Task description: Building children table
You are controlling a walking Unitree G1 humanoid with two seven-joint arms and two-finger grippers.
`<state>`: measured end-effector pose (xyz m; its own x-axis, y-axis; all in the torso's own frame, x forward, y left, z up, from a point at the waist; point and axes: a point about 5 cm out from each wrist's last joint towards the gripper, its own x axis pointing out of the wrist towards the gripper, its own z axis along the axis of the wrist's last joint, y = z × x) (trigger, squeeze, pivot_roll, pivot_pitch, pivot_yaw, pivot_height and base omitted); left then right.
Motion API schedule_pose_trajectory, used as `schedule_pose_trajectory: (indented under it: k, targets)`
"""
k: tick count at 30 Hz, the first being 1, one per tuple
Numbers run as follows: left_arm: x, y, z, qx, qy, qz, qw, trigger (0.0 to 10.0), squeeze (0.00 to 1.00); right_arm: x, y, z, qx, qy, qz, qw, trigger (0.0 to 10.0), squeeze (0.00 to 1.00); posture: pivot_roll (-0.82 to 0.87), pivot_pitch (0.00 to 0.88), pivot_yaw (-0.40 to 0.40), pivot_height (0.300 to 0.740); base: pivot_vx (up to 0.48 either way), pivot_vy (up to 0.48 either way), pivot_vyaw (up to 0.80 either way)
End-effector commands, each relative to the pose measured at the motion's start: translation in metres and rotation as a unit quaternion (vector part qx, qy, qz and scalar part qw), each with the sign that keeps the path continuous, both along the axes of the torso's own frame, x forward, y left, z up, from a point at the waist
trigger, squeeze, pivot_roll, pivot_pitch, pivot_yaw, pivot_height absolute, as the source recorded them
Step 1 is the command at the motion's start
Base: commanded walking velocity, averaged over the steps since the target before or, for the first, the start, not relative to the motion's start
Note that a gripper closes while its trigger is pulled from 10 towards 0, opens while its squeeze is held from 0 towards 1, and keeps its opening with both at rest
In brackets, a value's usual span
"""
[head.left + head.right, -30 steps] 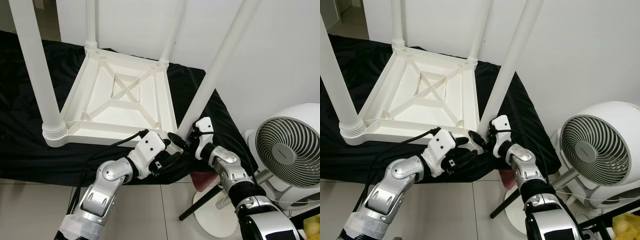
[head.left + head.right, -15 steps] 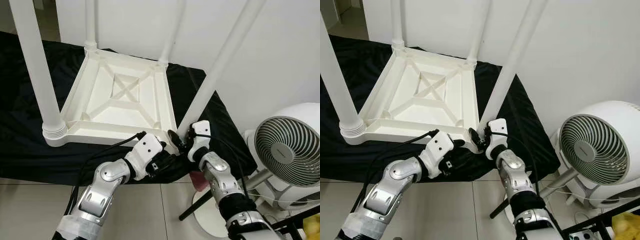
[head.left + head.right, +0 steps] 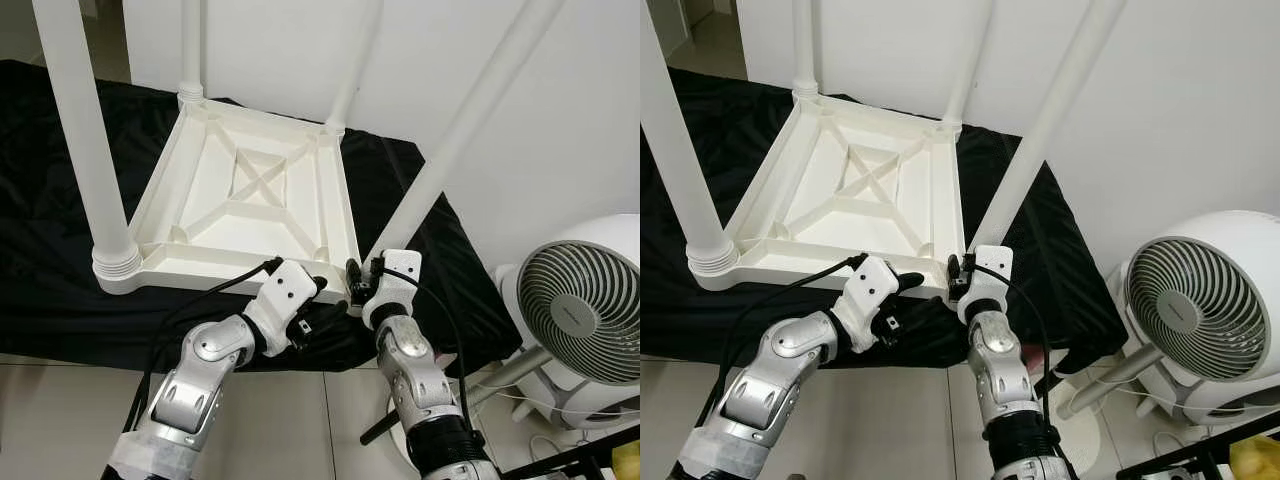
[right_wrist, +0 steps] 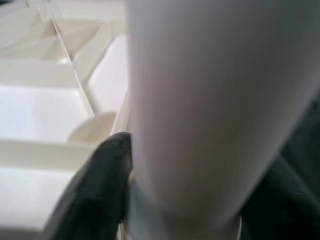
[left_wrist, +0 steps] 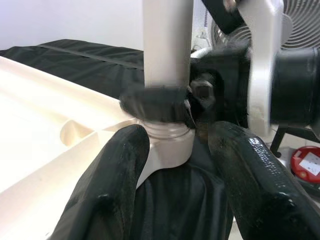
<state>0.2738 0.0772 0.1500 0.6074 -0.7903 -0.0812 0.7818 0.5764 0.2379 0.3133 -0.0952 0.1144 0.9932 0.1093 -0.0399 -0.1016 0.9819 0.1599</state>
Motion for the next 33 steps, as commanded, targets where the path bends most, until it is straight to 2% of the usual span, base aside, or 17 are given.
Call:
schedule_pose_trajectory:
  k: [1,6,7,8,9,12,13,16,19,20,22,25,28,30,31,33]
  targets:
    - [0.000,-0.004,-0.001,-0.008,0.005,0.008,1.000,10.0,0.00,-0.006,-0.009,-0.008,0.015,0.018,-0.006,1.000,10.0,1.00,0.14,0.030,-0.206,0.740,0.000,0.000,0.00]
    - [0.000,-0.003,0.000,-0.009,0.005,0.010,1.000,10.0,0.00,-0.007,-0.015,-0.003,0.012,-0.001,0.008,1.000,10.0,1.00,0.14,0.026,-0.207,0.740,0.000,0.000,0.00]
    - [-0.001,-0.003,0.000,-0.008,0.005,0.010,1.000,10.0,0.00,-0.009,-0.016,-0.001,0.007,-0.014,0.050,0.999,10.0,0.03,0.14,0.025,-0.209,0.740,0.000,0.000,0.00]
    - [-0.001,-0.003,-0.001,-0.009,0.005,0.010,1.000,10.0,0.00,-0.009,-0.021,0.001,-0.003,-0.026,0.080,0.996,10.0,0.00,0.14,0.020,-0.209,0.740,0.000,0.000,0.00]
    - [-0.001,-0.003,-0.001,-0.009,0.005,0.010,1.000,10.0,0.00,-0.009,-0.021,0.001,-0.003,-0.026,0.080,0.996,10.0,0.00,0.14,0.020,-0.209,0.740,0.000,0.000,0.00]
    - [-0.001,-0.004,-0.001,-0.008,0.005,0.007,1.000,10.0,0.00,-0.008,-0.036,0.005,-0.031,-0.049,0.144,0.988,10.0,0.00,0.14,0.011,-0.208,0.740,0.000,0.000,0.00]
    - [-0.001,-0.004,-0.001,-0.008,0.005,0.007,1.000,10.0,0.00,-0.008,-0.036,0.005,-0.031,-0.049,0.144,0.988,10.0,0.00,0.14,0.011,-0.208,0.740,0.000,0.000,0.00]
    - [-0.001,-0.005,-0.001,-0.007,0.003,0.004,1.000,10.0,0.00,0.001,-0.044,0.011,-0.055,-0.065,0.196,0.977,10.0,0.00,0.14,0.001,-0.207,0.740,0.000,0.000,0.00]
    - [0.000,-0.006,0.000,-0.007,0.003,0.003,1.000,10.0,0.00,0.006,-0.044,0.013,-0.061,-0.069,0.207,0.974,10.0,0.00,0.14,0.000,-0.205,0.740,0.000,0.000,0.00]
    - [0.000,-0.007,0.000,-0.008,0.003,0.001,1.000,10.0,0.00,0.014,-0.041,0.014,-0.077,-0.071,0.226,0.968,10.0,0.00,0.14,0.000,-0.197,0.740,0.000,0.000,0.00]
    - [0.000,-0.007,0.000,-0.008,0.003,0.001,1.000,10.0,0.00,0.014,-0.041,0.014,-0.077,-0.071,0.226,0.968,10.0,0.00,0.14,0.000,-0.197,0.740,0.000,0.000,0.00]
    - [0.000,-0.011,0.000,-0.009,0.002,-0.007,1.000,10.0,0.00,0.020,-0.032,0.012,-0.093,-0.066,0.265,0.957,10.0,0.00,0.14,0.000,-0.193,0.740,0.000,0.000,0.00]
    - [0.000,-0.011,0.000,-0.009,0.002,-0.007,1.000,10.0,0.00,0.020,-0.032,0.012,-0.093,-0.066,0.265,0.957,10.0,0.00,0.14,0.000,-0.193,0.740,0.000,0.000,0.00]
    - [0.001,-0.012,0.001,-0.008,0.000,-0.009,1.000,10.0,0.00,0.021,-0.028,0.010,-0.096,-0.062,0.282,0.952,10.0,0.00,0.14,0.000,-0.191,0.740,0.000,0.000,0.00]
    - [0.004,-0.013,0.004,-0.009,-0.005,-0.010,1.000,10.0,0.00,0.026,-0.019,0.003,-0.095,-0.044,0.306,0.946,4.9,0.00,0.15,0.000,-0.192,0.740,0.000,0.000,0.00]
    - [0.004,-0.013,0.004,-0.009,-0.005,-0.010,1.000,10.0,0.00,0.026,-0.019,0.003,-0.095,-0.044,0.306,0.946,4.9,0.00,0.15,0.000,-0.192,0.740,0.000,0.000,0.00]
